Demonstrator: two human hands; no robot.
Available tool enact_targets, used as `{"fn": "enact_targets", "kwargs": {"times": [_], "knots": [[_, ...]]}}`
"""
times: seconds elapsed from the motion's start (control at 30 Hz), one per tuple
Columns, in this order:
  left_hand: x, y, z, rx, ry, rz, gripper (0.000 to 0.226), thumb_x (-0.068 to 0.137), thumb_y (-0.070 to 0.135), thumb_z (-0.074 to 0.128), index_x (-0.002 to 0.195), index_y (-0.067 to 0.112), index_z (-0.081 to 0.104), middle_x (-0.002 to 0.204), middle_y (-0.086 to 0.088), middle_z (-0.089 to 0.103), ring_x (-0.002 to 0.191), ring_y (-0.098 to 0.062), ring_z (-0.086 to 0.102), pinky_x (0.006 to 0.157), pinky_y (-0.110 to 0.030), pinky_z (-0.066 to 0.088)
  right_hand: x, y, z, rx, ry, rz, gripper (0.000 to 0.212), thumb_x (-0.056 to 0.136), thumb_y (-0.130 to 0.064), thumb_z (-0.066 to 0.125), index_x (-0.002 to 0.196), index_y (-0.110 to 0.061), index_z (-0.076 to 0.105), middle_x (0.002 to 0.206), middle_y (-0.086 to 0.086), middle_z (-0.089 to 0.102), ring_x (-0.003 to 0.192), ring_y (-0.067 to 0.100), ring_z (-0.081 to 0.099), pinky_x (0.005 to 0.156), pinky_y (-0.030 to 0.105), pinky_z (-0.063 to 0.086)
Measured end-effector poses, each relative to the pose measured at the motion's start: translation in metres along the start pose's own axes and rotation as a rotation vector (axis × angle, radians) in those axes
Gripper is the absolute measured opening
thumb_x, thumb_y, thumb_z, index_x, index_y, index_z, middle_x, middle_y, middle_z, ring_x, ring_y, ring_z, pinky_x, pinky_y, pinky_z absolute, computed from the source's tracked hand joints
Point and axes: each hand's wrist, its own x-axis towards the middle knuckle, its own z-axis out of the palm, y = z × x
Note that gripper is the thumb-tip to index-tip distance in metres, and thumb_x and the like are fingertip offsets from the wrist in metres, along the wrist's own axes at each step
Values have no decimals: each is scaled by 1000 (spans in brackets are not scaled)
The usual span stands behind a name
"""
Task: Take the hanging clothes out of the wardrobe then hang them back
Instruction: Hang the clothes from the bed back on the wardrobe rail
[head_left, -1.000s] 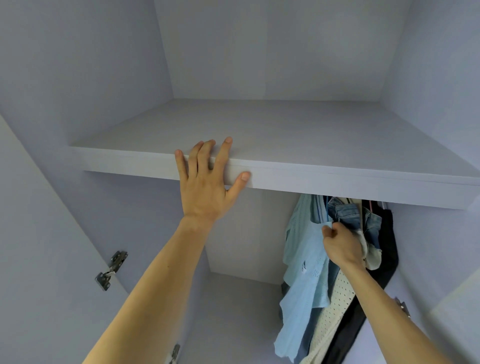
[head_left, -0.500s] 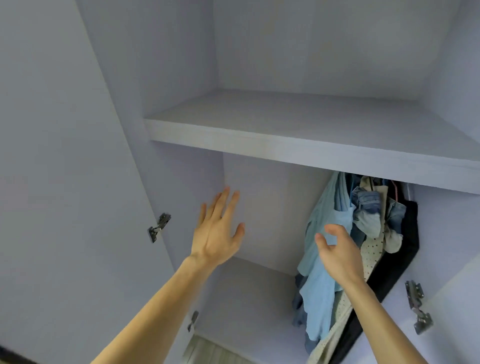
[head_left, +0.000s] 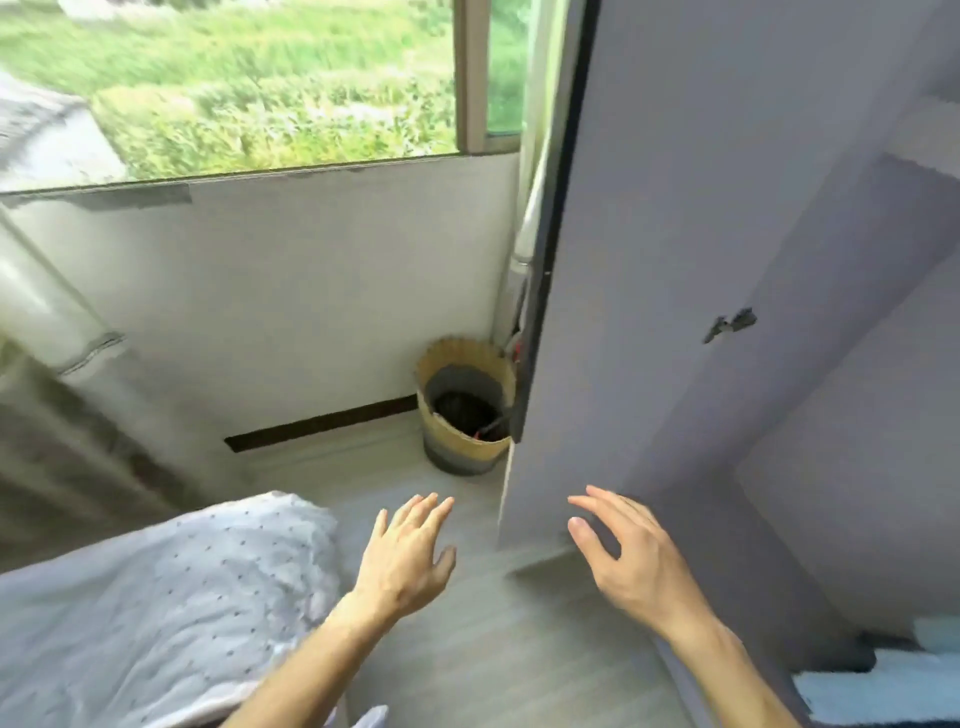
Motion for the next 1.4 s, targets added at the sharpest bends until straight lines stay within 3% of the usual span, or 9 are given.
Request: {"fn": "enact_targets", "kwargs": {"times": [0.13,0.33,0.47,0.8,0.97,1.1,1.4], "knots": [[-94,-98,6,-88,60,-308,89,73,62,15,153,28,35,158,2,35,147,-21,30,118,-53,23,8,-74,72,-33,-194,-186,40,96,-50,53,133,-38,58,146,-15,49,139,3,34,112,14,17],[-232,-191,15,-170,116,-767,69,91,55,28,156,32,22,162,7,25,149,-16,20,121,-47,16,3,-193,166,-164,-482,-510,49,96,-58,47,142,-42,47,154,-16,38,146,5,24,117,25,17],[-308,-202,42,-310,165,-1025,63,99,45,39,157,32,17,164,7,17,152,-15,10,123,-47,8,-17,-243,210,-176,-670,-719,46,98,-57,44,142,-45,44,155,-20,34,147,3,19,118,24,17],[-419,-156,118,-496,195,-1476,64,100,47,39,158,30,17,164,3,17,152,-17,12,123,-47,11,-70,-282,295,-350,-1028,-1168,48,102,-51,38,148,-41,36,158,-14,31,149,9,15,118,27,25],[-458,-139,152,-507,157,-1612,67,98,49,40,158,28,17,163,-1,24,150,-19,22,120,-41,23,-97,-281,336,-491,-1152,-1295,47,103,-49,34,148,-39,36,160,-7,31,152,16,16,119,28,22],[-481,-152,166,-614,137,-1673,68,98,48,41,158,31,14,164,1,20,150,-19,20,120,-49,19,-122,-286,377,-617,-1245,-1320,49,102,-48,34,150,-37,34,160,-8,29,152,18,15,120,34,24],[-542,-296,218,-671,42,-1599,66,99,47,41,157,27,18,163,-3,21,149,-23,23,119,-45,20,-186,-347,503,-814,-1305,-1272,51,103,-38,35,153,-28,31,159,-2,29,149,22,19,117,36,26]]}}
